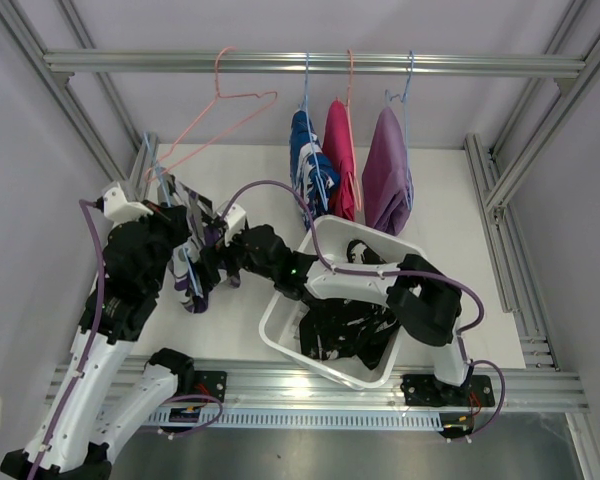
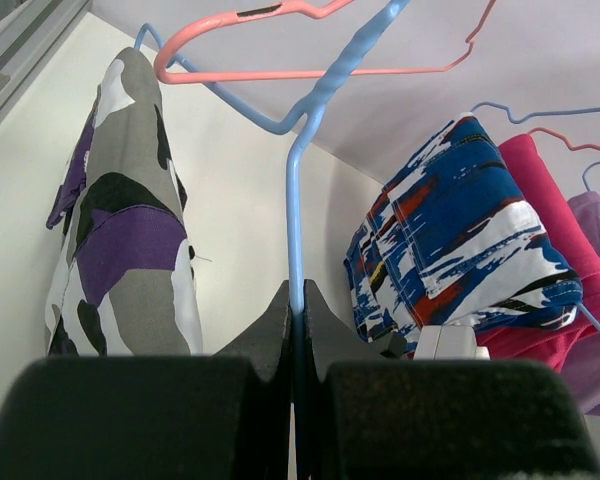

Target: Remove the trousers from the hanger

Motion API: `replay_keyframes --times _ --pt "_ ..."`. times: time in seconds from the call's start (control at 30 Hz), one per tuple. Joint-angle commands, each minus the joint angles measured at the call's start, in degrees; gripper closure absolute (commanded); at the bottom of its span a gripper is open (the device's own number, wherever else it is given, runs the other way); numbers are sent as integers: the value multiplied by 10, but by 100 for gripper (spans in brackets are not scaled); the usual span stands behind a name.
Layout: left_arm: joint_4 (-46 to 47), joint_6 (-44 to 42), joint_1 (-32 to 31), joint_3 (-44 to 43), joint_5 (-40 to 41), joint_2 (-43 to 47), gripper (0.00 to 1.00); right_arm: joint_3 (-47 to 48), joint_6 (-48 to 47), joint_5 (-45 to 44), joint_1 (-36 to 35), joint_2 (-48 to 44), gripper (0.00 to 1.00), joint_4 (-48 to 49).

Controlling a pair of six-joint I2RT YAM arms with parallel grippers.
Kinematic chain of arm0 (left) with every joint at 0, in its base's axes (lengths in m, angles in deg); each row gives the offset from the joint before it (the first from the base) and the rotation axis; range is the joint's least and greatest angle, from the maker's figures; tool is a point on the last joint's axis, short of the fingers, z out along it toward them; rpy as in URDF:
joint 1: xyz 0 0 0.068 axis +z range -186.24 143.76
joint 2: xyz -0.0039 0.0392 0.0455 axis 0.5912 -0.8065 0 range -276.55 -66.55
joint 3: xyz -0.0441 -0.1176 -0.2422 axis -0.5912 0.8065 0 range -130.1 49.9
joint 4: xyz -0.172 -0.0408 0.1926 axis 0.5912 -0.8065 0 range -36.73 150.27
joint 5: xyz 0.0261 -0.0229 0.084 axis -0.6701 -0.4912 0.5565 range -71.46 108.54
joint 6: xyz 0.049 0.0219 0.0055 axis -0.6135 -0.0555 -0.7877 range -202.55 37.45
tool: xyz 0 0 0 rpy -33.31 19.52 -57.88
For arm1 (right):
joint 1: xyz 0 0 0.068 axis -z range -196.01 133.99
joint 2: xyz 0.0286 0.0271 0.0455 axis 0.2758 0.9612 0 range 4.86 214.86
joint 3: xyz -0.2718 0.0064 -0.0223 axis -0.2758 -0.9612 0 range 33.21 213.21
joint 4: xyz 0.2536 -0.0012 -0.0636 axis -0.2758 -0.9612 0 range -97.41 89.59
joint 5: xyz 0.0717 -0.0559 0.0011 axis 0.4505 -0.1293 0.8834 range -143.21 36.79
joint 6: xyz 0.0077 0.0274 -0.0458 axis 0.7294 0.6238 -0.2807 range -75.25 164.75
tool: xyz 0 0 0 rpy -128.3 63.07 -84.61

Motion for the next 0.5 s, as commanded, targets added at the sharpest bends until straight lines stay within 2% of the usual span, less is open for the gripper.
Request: replay_keyframes --times 0.0,0.2,0.47 --pt "83 -7 7 -15 -8 7 99 36 1 12 9 13 0 50" --pt "80 -6 14 -21 -21 2 99 39 -11 64 18 15 0 39" --pt "72 -4 25 -29 -41 -5 100 42 -43 54 13 33 1 40"
